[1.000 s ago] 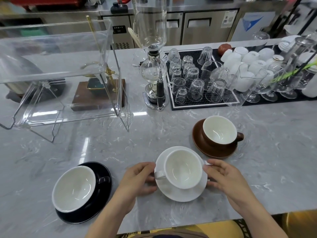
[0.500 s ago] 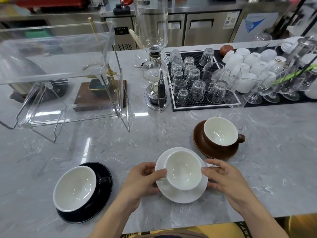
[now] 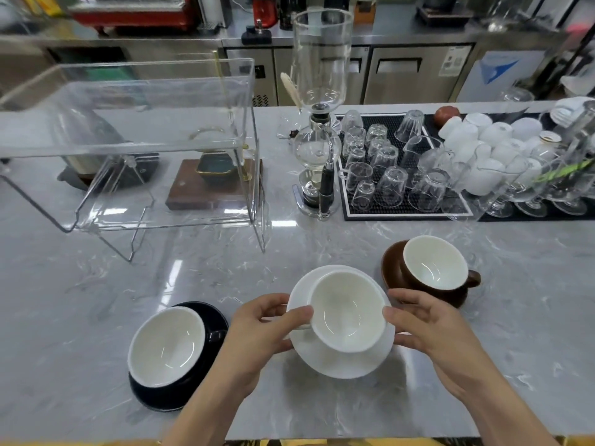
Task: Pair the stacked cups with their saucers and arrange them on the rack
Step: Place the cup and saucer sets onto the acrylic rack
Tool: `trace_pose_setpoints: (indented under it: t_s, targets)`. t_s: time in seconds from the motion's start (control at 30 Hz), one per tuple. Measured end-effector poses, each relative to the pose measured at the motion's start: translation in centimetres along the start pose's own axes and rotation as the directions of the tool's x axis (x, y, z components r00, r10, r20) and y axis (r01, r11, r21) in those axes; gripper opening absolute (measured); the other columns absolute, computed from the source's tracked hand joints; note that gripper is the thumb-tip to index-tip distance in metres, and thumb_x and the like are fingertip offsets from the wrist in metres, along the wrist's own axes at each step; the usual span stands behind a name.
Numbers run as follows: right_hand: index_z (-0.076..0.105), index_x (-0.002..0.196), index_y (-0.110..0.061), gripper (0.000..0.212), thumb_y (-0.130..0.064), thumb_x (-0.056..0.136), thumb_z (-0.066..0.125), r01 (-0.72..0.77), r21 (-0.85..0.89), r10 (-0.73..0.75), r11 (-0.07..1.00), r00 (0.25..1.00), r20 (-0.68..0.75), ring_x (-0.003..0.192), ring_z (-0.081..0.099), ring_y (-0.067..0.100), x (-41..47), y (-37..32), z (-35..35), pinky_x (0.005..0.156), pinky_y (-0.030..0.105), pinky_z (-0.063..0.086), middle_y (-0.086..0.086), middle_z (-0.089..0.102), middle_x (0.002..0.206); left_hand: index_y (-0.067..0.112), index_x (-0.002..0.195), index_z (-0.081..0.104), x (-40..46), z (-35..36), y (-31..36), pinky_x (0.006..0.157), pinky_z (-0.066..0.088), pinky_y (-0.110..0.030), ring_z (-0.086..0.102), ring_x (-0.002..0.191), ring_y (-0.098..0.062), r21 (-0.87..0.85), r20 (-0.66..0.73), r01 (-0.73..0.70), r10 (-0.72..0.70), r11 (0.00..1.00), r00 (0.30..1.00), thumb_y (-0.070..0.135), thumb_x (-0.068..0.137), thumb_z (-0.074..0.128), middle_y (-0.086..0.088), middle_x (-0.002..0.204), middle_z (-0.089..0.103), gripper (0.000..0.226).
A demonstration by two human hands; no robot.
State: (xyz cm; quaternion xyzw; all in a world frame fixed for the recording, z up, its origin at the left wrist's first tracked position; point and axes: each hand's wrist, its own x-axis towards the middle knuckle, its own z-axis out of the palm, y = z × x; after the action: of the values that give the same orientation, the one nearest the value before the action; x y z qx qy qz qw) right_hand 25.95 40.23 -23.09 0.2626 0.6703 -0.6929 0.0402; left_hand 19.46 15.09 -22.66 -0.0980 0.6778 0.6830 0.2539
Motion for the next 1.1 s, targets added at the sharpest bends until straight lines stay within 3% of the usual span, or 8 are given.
trace_pose_setpoints:
  t_s: [0.1, 0.23, 0.4, 0.57, 0.7, 0.83, 0.97, 1.1]
  targets:
    - [0.067, 0.115, -0.020, 0.058, -0.031, 0.061, 0.082, 0.035, -0.016, -0.034, 0.999, 0.999, 0.032, 0.088, 0.074, 0.026, -0.4, -1.5, 1.5, 0.064, 0.028, 0.061, 0.017, 0.070, 0.108, 0.017, 0.098, 0.082, -0.8, -1.6, 0.8, 0.068, 0.062, -0.031, 0.077, 0.088, -0.023, -0.006, -0.041, -0.056, 0.056, 0.998, 0.998, 0.041, 0.054, 0.088, -0.016, 0.100, 0.077, 0.051]
    - [0.068, 0.115, -0.020, 0.063, -0.036, 0.056, 0.083, 0.079, -0.026, -0.076, 0.997, 0.993, 0.087, 0.085, 0.073, 0.028, -0.8, -3.0, 3.8, 0.069, 0.036, 0.062, 0.025, 0.067, 0.105, 0.016, 0.100, 0.081, -1.8, -3.7, 1.8, 0.068, 0.062, -0.033, 0.077, 0.090, -0.028, -0.006, -0.068, -0.102, 0.102, 0.995, 0.992, 0.045, 0.055, 0.087, -0.014, 0.101, 0.078, 0.054]
    - [0.068, 0.115, -0.019, 0.065, -0.040, 0.054, 0.082, 0.134, -0.047, -0.126, 0.990, 0.981, 0.146, 0.075, 0.070, 0.024, -1.0, -4.8, 7.6, 0.072, 0.044, 0.062, 0.029, 0.063, 0.106, 0.026, 0.090, 0.083, -3.6, -7.2, 3.4, 0.067, 0.064, -0.032, 0.076, 0.089, -0.027, -0.019, -0.132, -0.167, 0.164, 0.986, 0.978, 0.047, 0.056, 0.086, -0.011, 0.096, 0.079, 0.040]
    - [0.068, 0.111, -0.020, 0.051, -0.033, 0.064, 0.081, 0.169, -0.063, -0.154, 0.984, 0.970, 0.190, 0.067, 0.069, 0.022, -1.3, -6.3, 11.8, 0.070, 0.046, 0.062, 0.027, 0.064, 0.104, 0.023, 0.089, 0.084, -4.8, -10.7, 4.4, 0.070, 0.064, -0.032, 0.076, 0.089, -0.027, 0.000, -0.171, -0.215, 0.212, 0.977, 0.962, 0.050, 0.056, 0.081, -0.014, 0.094, 0.079, 0.043]
    - [0.068, 0.107, -0.023, 0.045, -0.033, 0.066, 0.081, 0.210, -0.068, -0.191, 0.975, 0.957, 0.217, 0.064, 0.068, 0.015, -1.3, -7.2, 15.4, 0.062, 0.037, 0.062, 0.024, 0.065, 0.101, 0.023, 0.091, 0.084, -5.4, -13.5, 5.3, 0.076, 0.066, -0.038, 0.076, 0.089, -0.021, -0.007, -0.243, -0.243, 0.234, 0.970, 0.941, 0.053, 0.054, 0.081, -0.008, 0.092, 0.080, 0.048]
    - [0.067, 0.105, -0.025, 0.024, -0.020, 0.083, 0.075, 0.266, -0.078, -0.241, 0.961, 0.941, 0.239, 0.065, 0.069, 0.015, -0.9, -8.0, 19.4, 0.058, 0.030, 0.059, 0.024, 0.067, 0.102, 0.017, 0.096, 0.082, -4.9, -16.6, 6.4, 0.072, 0.064, -0.036, 0.077, 0.083, -0.020, -0.028, -0.336, -0.279, 0.254, 0.960, 0.907, 0.047, 0.056, 0.085, -0.006, 0.090, 0.081, 0.050]
    - [0.068, 0.110, -0.023, 0.027, -0.028, 0.084, 0.073, 0.300, -0.091, -0.275, 0.950, 0.937, 0.213, 0.086, 0.071, 0.032, -0.2, -8.7, 22.5, 0.064, 0.036, 0.062, 0.015, 0.070, 0.104, 0.017, 0.092, 0.082, -3.8, -18.7, 7.5, 0.075, 0.063, -0.042, 0.075, 0.074, -0.018, -0.038, -0.405, -0.316, 0.274, 0.948, 0.872, 0.045, 0.059, 0.085, -0.004, 0.084, 0.081, 0.044]
    - [0.070, 0.108, -0.023, 0.022, -0.029, 0.087, 0.071, 0.313, -0.082, -0.291, 0.946, 0.934, 0.208, 0.084, 0.071, 0.026, 0.6, -9.5, 24.5, 0.069, 0.043, 0.063, 0.015, 0.070, 0.105, 0.017, 0.089, 0.083, -2.3, -19.7, 8.6, 0.078, 0.062, -0.047, 0.075, 0.071, -0.018, -0.019, -0.422, -0.367, 0.325, 0.930, 0.846, 0.041, 0.067, 0.082, -0.007, 0.082, 0.081, 0.032]
